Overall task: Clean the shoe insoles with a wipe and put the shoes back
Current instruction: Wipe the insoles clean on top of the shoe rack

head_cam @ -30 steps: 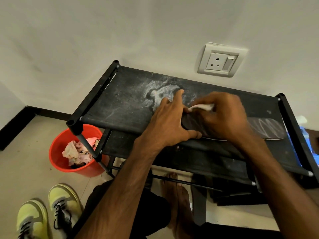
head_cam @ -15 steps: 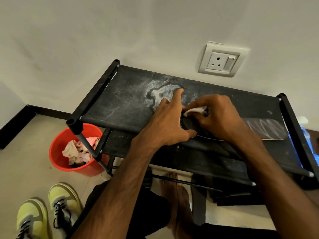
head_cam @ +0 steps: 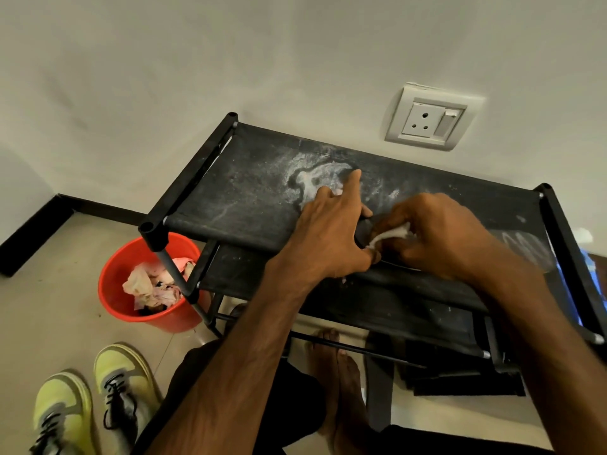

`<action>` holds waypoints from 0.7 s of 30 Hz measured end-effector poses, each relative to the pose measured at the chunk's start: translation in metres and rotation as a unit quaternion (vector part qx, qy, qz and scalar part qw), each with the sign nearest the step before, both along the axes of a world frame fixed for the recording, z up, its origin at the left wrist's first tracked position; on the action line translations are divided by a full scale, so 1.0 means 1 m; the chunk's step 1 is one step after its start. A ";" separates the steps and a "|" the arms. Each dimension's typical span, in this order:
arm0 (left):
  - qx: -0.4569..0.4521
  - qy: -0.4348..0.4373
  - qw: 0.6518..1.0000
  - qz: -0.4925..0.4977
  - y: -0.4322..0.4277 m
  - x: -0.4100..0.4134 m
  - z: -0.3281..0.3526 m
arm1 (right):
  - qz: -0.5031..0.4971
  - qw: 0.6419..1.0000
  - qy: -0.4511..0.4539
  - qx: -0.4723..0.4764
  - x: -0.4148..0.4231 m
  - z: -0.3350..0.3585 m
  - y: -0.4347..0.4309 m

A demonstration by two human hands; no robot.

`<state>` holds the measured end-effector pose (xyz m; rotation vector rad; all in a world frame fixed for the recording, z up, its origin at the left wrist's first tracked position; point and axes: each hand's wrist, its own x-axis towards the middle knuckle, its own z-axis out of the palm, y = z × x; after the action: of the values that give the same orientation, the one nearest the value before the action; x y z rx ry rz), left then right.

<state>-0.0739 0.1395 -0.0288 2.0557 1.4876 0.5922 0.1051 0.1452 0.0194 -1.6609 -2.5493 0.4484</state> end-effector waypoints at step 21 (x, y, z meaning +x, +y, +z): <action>-0.015 -0.032 0.999 0.018 0.001 0.000 -0.002 | -0.051 0.998 0.007 0.043 -0.004 -0.005 0.000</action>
<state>-0.0740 0.1405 -0.0312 1.9713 1.4913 0.6404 0.1007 0.1455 0.0143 -1.7399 -2.4234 0.3358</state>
